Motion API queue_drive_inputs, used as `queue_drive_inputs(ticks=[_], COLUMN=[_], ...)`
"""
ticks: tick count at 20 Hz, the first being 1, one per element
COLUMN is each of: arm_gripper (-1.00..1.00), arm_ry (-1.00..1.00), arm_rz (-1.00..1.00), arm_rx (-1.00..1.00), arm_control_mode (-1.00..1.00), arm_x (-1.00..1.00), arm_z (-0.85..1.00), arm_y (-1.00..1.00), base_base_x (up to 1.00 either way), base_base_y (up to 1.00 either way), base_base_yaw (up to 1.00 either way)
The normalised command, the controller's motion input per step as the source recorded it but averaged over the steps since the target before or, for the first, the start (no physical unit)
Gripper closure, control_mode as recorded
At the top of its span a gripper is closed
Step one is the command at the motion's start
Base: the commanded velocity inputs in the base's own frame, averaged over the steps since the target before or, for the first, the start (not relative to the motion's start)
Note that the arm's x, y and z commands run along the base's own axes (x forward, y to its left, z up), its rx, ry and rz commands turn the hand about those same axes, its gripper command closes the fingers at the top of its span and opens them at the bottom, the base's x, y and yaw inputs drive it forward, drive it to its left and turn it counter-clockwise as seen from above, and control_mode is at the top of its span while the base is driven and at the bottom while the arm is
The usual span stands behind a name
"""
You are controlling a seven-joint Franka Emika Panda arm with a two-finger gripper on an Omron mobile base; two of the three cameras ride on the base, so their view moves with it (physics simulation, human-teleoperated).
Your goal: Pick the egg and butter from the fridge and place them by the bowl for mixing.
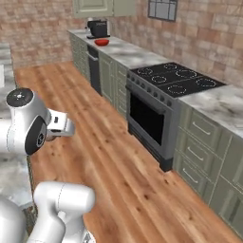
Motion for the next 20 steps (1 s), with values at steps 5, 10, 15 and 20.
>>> queue_drive_inputs(ticks=[5,10,15,20], arm_gripper=[1.0,1.0,1.0,1.0], arm_ry=[0.0,0.0,0.0,0.0], arm_rz=[0.0,0.0,0.0,0.0], arm_rx=[0.0,0.0,0.0,0.0], arm_control_mode=[1.0,1.0,1.0,1.0], arm_x=[0.0,0.0,0.0,0.0], arm_z=[0.0,0.0,0.0,0.0], arm_y=[0.0,0.0,0.0,0.0], base_base_x=[0.51,0.55,0.61,0.71], base_base_y=[-0.29,-0.41,-0.36,-0.17], base_base_yaw=[0.24,0.07,0.06,0.18])
